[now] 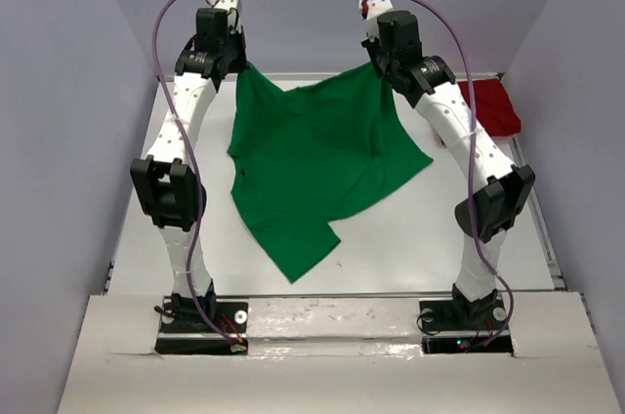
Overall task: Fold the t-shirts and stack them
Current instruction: Flatten the tshirt out
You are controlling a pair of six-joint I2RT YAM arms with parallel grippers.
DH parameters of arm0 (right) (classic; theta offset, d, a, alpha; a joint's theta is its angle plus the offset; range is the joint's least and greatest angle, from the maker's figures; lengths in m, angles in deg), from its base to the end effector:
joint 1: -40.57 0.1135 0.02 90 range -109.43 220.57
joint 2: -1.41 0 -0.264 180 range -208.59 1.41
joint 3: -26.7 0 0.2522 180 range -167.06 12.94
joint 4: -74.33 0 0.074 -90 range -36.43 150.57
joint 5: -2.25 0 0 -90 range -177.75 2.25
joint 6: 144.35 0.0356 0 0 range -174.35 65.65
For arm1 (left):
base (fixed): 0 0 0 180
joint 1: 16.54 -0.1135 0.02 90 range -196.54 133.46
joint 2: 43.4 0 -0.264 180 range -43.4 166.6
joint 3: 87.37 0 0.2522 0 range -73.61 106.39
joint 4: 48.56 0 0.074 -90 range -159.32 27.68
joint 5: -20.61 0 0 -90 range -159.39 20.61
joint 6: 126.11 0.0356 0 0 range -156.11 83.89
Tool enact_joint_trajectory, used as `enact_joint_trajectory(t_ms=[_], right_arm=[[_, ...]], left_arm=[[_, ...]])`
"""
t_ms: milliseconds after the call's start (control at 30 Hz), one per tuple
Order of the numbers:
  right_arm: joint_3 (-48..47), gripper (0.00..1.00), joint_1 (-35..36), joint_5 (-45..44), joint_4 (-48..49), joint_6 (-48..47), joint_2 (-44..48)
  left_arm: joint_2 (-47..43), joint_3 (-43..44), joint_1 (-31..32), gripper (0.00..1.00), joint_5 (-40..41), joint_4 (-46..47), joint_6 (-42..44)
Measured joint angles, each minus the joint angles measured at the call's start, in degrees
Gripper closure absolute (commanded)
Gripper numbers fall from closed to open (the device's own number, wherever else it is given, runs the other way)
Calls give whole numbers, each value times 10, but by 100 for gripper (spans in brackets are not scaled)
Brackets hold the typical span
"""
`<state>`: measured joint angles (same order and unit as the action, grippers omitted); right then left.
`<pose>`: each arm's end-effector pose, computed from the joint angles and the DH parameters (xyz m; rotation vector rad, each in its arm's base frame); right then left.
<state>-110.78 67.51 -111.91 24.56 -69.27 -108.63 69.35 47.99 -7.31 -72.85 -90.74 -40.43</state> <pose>0.3924 0.1831 0.4373 -0.4274 1.8866 -0.2732 0.4518 -0.0756 0.4172 0.1230 1.9137 -0.2171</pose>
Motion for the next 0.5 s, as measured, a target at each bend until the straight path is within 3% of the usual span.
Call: enact_joint_trajectory(t_ms=[133,233,267,300,333,367,400,467,500], right_arm=[[7,100,-20,24,1,9,-29],[7,100,-47,43,3,17,-60],[5,100,-54,49,3,17,-72],[0,91,-61,54,3,17,-83],[-9,68,-66,58,1,17,-99],[-24,52,-75,64,-2,17,-121],[-38,27,-81,71,-5,21,-140],[-55,4,-89,80,-10,23,-164],[-61,0,-92,83,-13,25,-173]], left_arm=[[41,-23,-10,100,4,29,0],[75,-16,-20,69,10,46,-2],[90,-9,-23,42,10,50,-2],[101,1,-25,29,12,49,-3],[119,19,-27,14,16,49,-1],[132,33,-30,1,18,49,-2],[142,43,-31,1,21,50,1],[156,56,-34,1,24,50,-2],[158,57,-35,1,25,50,-2]])
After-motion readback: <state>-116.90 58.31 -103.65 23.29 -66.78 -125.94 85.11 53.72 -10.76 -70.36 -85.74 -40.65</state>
